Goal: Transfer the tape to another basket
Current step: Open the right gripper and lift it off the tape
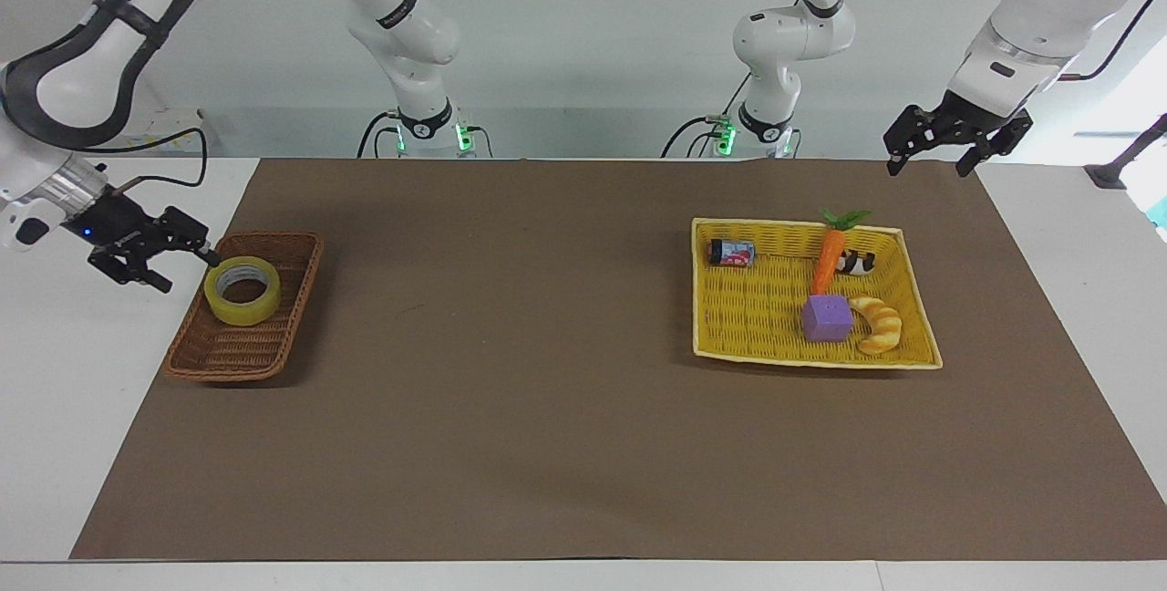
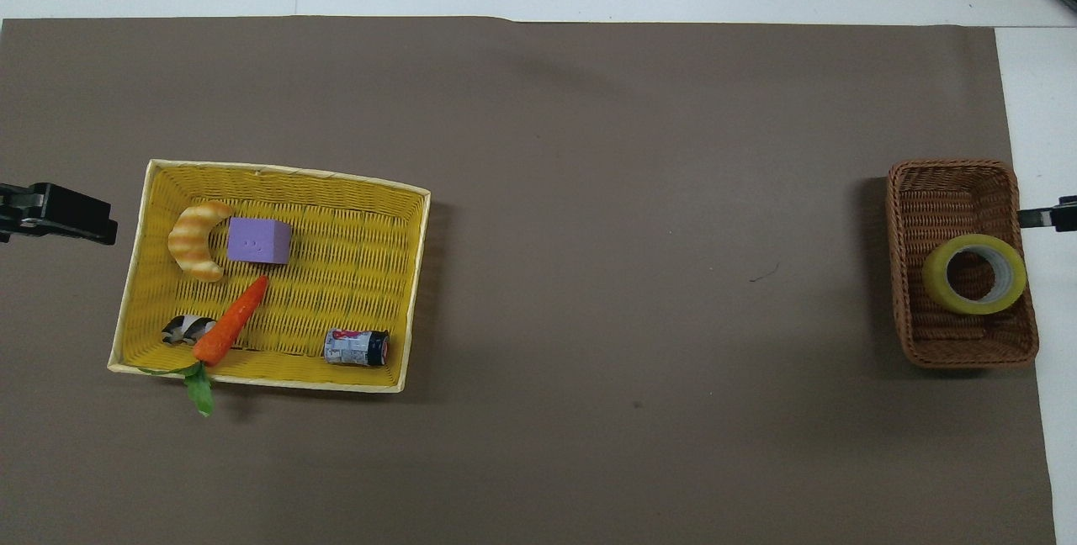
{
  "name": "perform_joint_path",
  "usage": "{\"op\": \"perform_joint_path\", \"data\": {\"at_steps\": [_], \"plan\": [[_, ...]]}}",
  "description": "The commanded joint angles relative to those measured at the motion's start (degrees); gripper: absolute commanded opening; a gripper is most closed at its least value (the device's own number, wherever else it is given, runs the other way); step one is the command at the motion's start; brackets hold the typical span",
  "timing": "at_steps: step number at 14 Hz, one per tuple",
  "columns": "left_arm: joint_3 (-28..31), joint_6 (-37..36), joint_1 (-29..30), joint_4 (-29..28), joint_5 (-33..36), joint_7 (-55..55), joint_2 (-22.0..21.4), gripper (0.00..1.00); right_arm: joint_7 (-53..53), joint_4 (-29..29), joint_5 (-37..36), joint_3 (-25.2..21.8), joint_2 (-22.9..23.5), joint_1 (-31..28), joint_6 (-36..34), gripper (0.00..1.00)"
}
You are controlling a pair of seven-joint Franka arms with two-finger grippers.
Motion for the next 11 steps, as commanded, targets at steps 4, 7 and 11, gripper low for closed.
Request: {"op": "perform_joint_path", "data": {"at_steps": [4,7,11], "plan": [[-0.30,0.12,0.73,-0.34,-0.39,0.54,-0.79,1.00,14.35,0.87,-9.40,0.14,-3.96,7.03,5.39,1.00],[-0.30,0.21,0.73,-0.34,-0.39,0.54,-0.79,1.00,29.37,0.17,-16.68,0.41,-7.38,13.27,4.77,1.00],[-0.30,0.12,0.73,-0.34,-0.39,0.54,-0.79,1.00,42.39,-1.76,-21.00,0.41,-10.46,19.43,4.60,1.00]]}}
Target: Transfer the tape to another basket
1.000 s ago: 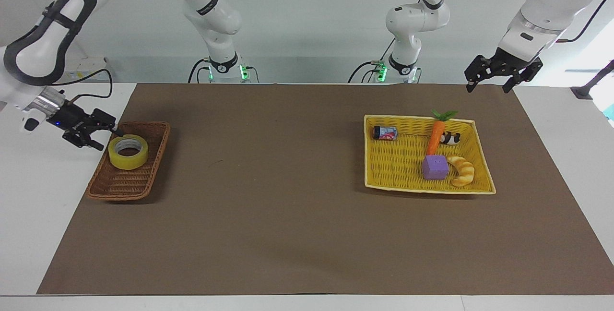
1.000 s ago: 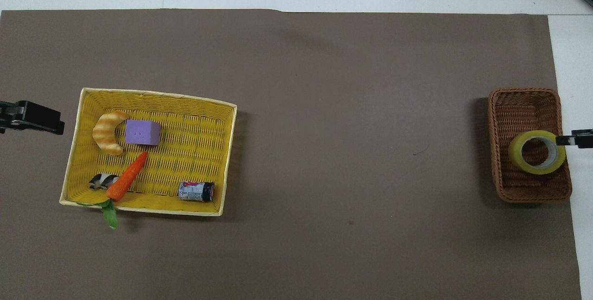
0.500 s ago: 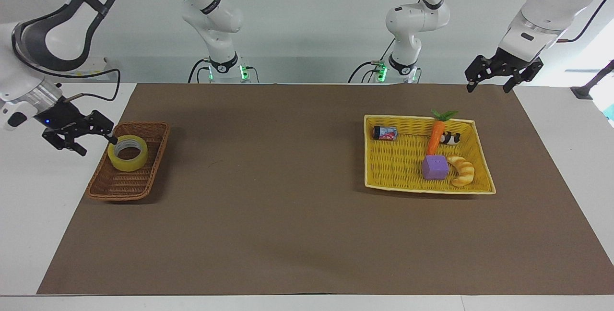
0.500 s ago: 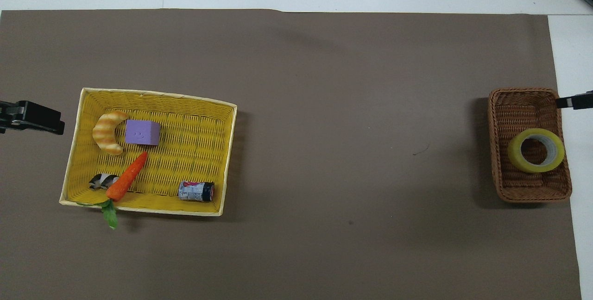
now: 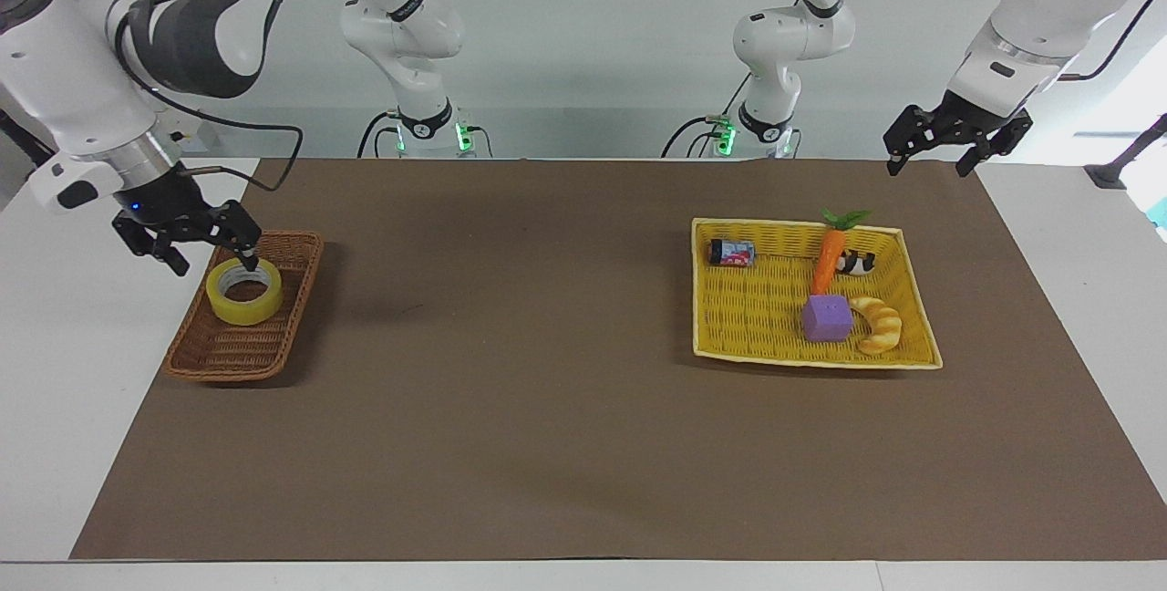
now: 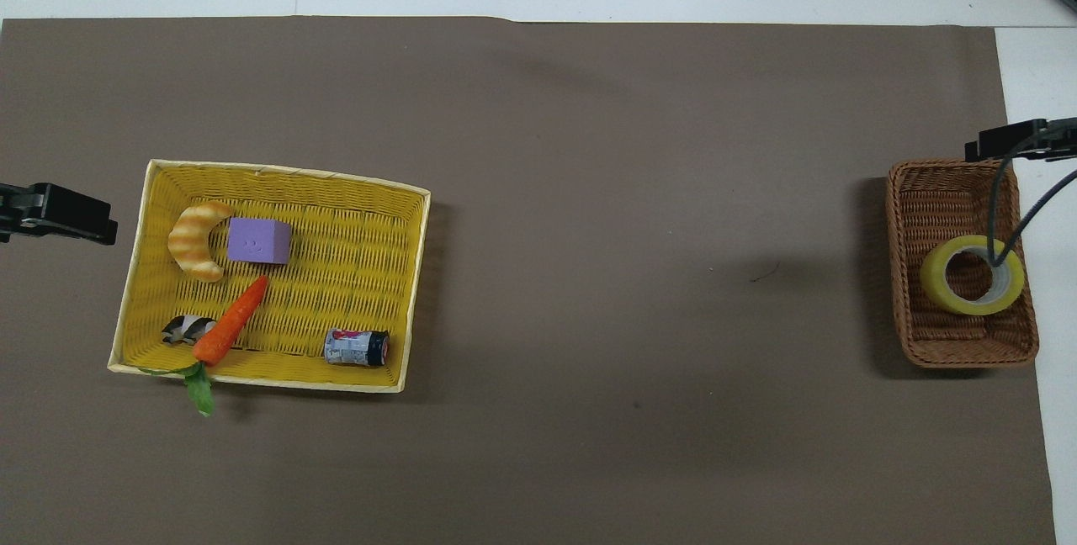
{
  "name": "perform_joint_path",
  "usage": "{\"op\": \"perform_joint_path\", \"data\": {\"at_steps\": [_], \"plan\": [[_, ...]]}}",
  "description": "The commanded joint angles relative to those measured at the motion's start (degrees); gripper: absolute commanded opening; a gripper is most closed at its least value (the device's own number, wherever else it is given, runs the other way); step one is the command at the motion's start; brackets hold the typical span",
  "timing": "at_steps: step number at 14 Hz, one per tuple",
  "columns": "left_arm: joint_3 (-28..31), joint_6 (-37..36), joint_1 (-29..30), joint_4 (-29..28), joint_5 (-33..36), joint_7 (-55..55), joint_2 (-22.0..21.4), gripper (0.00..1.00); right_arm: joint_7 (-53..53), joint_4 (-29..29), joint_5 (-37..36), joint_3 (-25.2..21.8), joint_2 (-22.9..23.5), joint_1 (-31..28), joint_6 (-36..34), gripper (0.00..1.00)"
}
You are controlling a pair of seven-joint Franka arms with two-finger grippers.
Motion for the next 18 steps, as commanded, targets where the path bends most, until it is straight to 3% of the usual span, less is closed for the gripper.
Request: {"op": "perform_joint_path", "data": {"at_steps": [1,9,18], "plan": [[-0.30,0.21,0.73,-0.34,-0.39,0.54,-0.79,1.00,7.54,-2.94,-3.66,0.02,-2.91,3.16,0.07,1.00],[-0.30,0.21,0.73,-0.43,-0.39,0.54,-0.79,1.00,19.24,-2.07,-5.93,0.19,-6.25,11.95,-5.72,1.00],[-0.22,0.21,0.73,-0.34,-0.39,0.54,-0.79,1.00,20.49,-1.10,-8.41,0.55,-15.31,12.93,-18.82,1.00]]}}
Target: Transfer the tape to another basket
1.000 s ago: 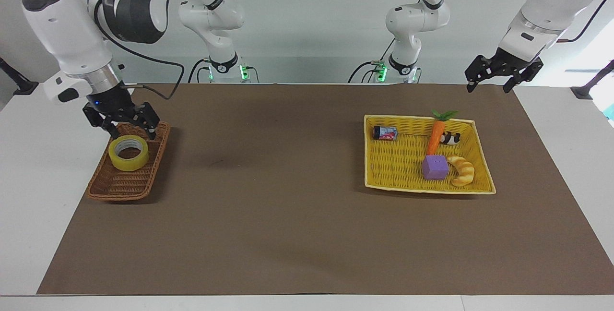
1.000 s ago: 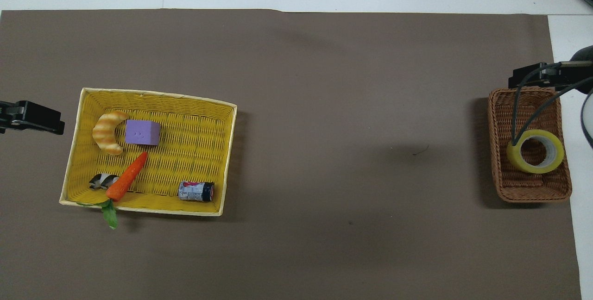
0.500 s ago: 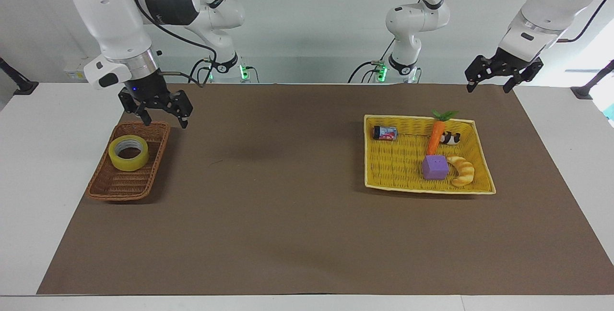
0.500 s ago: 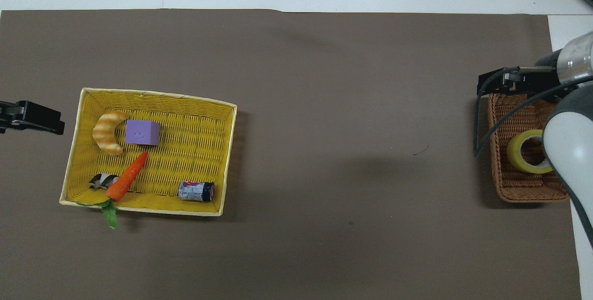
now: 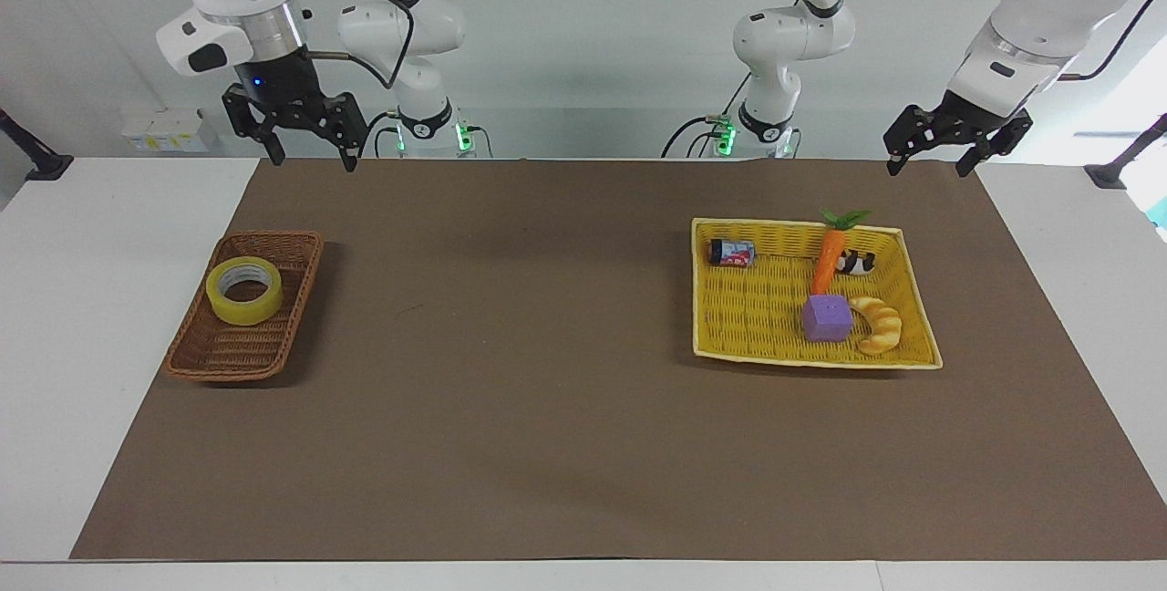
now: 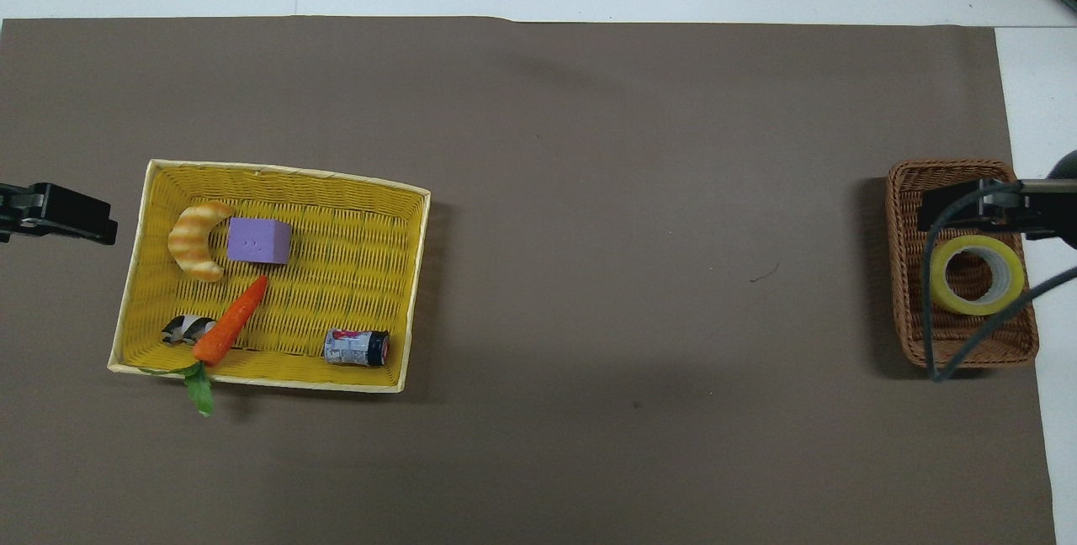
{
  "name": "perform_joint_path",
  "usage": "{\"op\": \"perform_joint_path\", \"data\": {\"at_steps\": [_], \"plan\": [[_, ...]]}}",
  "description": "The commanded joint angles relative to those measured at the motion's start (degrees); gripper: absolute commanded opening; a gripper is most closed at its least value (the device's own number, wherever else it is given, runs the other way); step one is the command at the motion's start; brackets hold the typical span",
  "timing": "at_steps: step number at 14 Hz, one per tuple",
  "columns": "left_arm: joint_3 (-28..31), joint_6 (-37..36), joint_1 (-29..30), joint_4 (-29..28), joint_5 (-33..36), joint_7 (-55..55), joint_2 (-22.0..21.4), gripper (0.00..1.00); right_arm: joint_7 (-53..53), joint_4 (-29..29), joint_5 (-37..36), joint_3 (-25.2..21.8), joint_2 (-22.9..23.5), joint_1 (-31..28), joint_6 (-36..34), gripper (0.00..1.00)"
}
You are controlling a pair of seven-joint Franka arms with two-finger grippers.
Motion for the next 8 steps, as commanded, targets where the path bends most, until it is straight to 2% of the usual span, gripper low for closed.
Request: {"op": "perform_joint_path", "data": {"at_steps": [1,4,8], "plan": [[-0.30,0.21,0.73,-0.34,-0.39,0.54,-0.79,1.00,0.72,-1.34,-0.56,0.23,-1.61,-0.76,-0.88,1.00],[-0.31,0.21,0.73,-0.34,-0.39,0.54,-0.79,1.00,-0.16,-1.43,1.82,-0.83,-1.61,-3.56,-2.62,1.00],[-0.31,0.21,0.73,-0.34,-0.39,0.54,-0.79,1.00,-1.39,-6.69,1.83,-0.13,-5.39,-2.79,-2.99,1.00]]}}
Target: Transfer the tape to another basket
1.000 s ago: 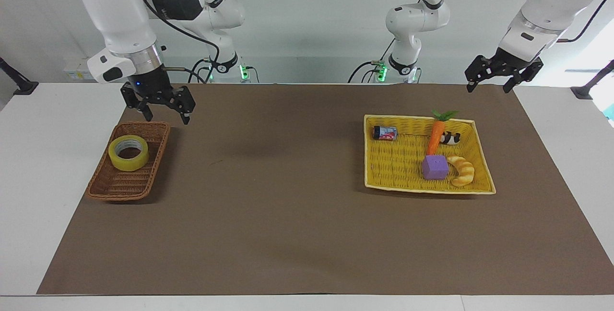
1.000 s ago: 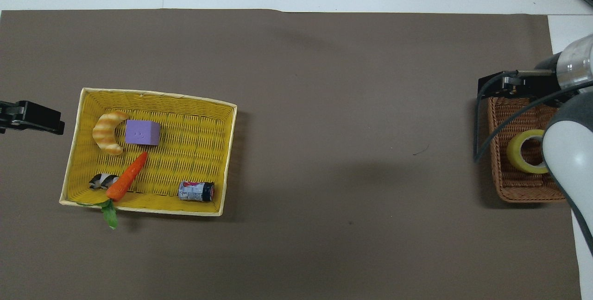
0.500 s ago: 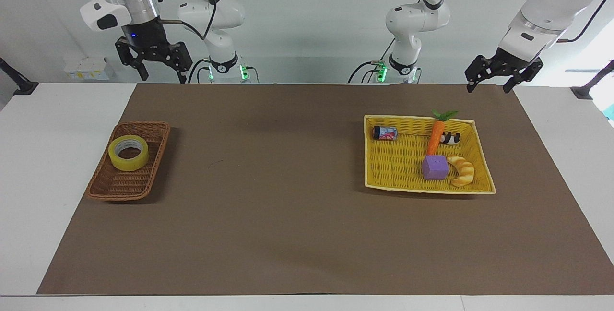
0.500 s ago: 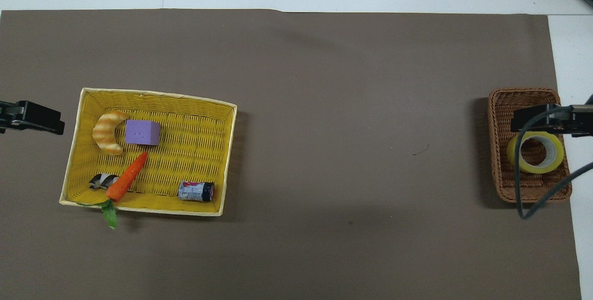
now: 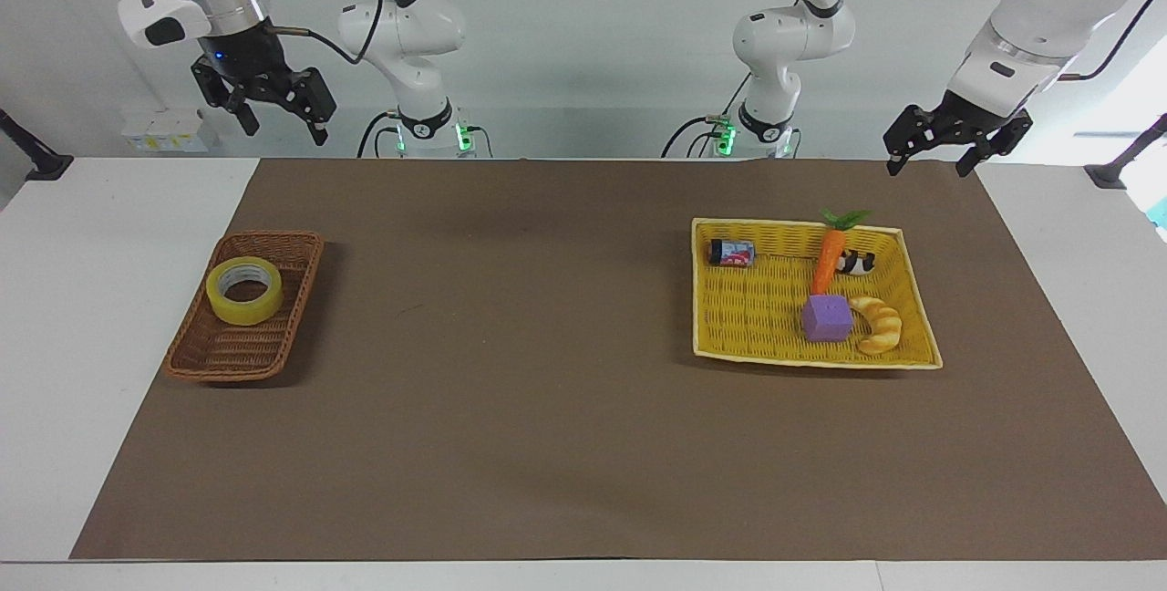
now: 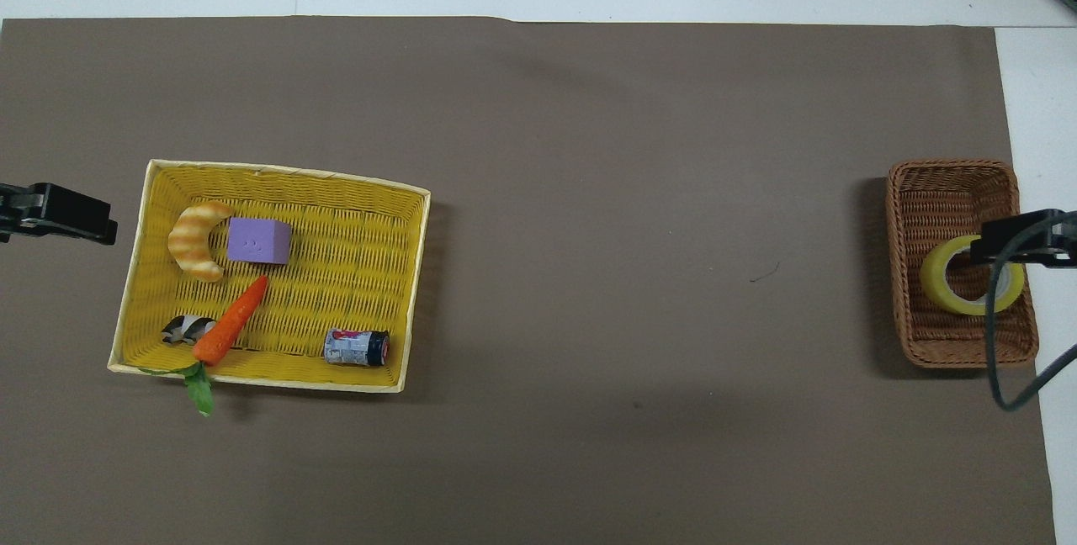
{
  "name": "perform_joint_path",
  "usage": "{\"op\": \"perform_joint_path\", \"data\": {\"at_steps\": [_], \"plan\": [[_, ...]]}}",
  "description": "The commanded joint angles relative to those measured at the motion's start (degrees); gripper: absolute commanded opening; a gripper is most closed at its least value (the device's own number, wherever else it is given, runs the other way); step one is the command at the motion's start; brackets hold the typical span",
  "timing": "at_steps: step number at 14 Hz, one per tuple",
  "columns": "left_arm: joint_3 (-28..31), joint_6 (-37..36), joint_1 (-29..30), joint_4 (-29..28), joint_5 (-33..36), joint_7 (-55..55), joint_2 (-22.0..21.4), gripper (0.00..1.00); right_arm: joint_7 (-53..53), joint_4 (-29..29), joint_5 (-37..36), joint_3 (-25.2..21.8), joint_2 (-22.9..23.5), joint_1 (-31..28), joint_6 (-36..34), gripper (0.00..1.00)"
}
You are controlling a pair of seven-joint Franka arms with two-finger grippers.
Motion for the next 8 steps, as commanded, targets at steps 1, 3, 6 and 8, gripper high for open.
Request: {"op": "perform_joint_path", "data": {"at_steps": [1,3,6,8], "plan": [[-0.30,0.21,0.73,-0.34,-0.39,0.54,-0.79,1.00,-0.61,-4.06,1.08,1.45,-3.33,0.53,0.49,1.00],[-0.30,0.21,0.73,-0.34,-0.39,0.54,-0.79,1.00,-0.52,-4.06,0.12,2.07,-3.59,2.11,1.11,1.00],[-0.30,0.21,0.73,-0.34,-0.39,0.54,-0.79,1.00,-0.44,-3.98,-0.06,2.07,-3.59,4.04,0.85,1.00],[-0.30,0.21,0.73,-0.34,-0.39,0.54,-0.79,1.00,-0.78,-3.10,1.07,1.54,-3.50,3.88,0.49,1.00]]}}
